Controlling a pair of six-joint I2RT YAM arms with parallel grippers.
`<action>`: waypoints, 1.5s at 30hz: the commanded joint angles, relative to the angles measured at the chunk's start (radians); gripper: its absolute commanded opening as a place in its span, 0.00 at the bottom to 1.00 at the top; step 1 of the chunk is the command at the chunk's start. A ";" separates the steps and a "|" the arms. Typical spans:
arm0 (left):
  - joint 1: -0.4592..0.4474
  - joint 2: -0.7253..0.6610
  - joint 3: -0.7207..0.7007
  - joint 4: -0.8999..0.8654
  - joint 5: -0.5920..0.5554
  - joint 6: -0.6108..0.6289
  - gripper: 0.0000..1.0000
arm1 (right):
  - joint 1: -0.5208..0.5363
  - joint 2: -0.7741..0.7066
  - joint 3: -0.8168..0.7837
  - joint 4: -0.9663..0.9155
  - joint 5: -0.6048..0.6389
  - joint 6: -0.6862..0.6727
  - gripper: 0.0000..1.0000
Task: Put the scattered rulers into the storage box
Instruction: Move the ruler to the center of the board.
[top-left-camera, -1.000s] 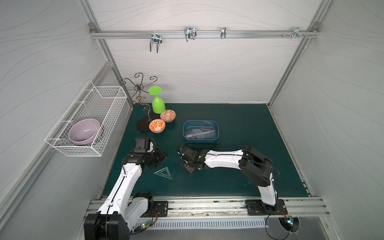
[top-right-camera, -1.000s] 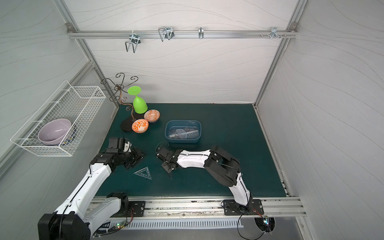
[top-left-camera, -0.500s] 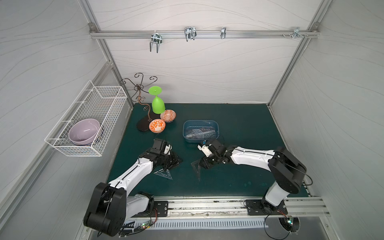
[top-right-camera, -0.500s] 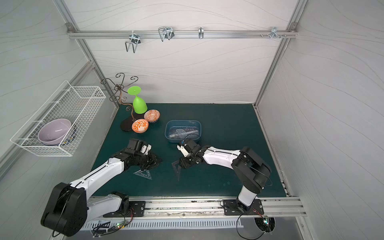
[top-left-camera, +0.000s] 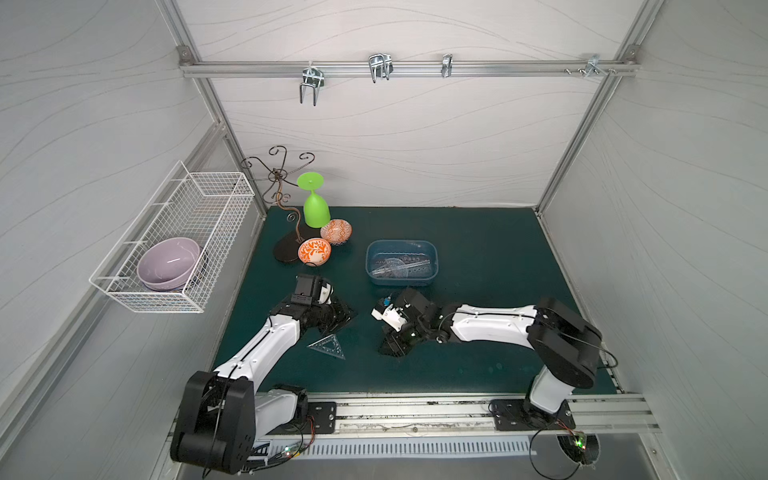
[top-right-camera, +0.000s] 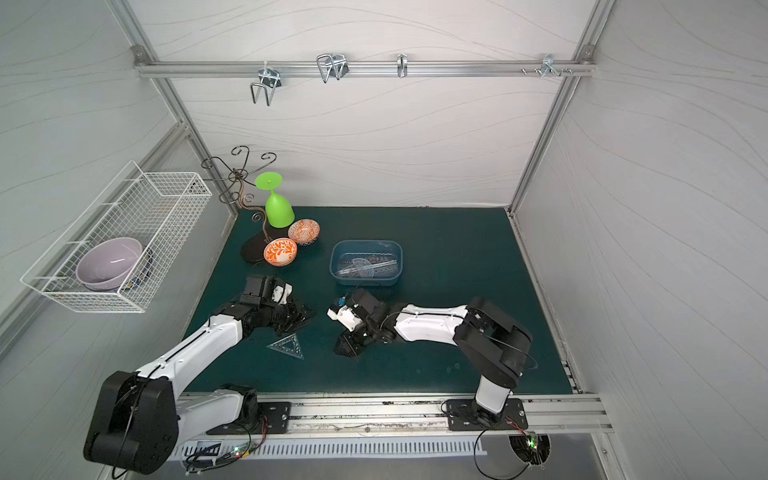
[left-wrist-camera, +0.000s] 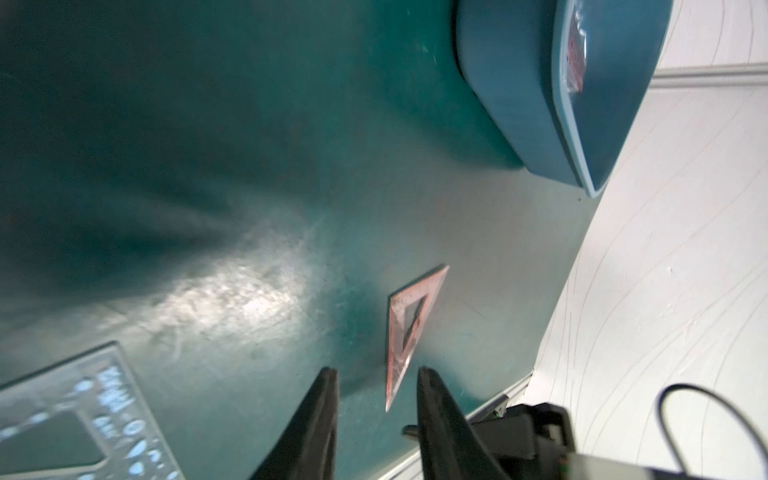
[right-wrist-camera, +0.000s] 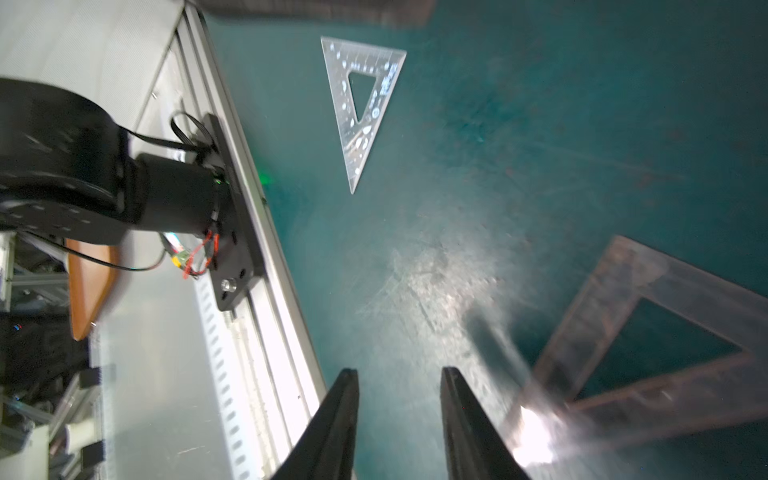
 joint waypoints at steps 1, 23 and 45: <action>0.006 0.014 0.047 -0.030 0.005 0.030 0.36 | -0.004 0.071 0.013 -0.080 0.019 -0.044 0.36; -0.103 0.155 0.082 0.074 0.028 -0.001 0.37 | -0.279 -0.020 -0.091 -0.118 0.027 -0.062 0.35; -0.312 0.545 0.198 0.524 0.078 -0.111 0.06 | -0.498 -0.179 -0.186 0.022 -0.226 0.071 0.35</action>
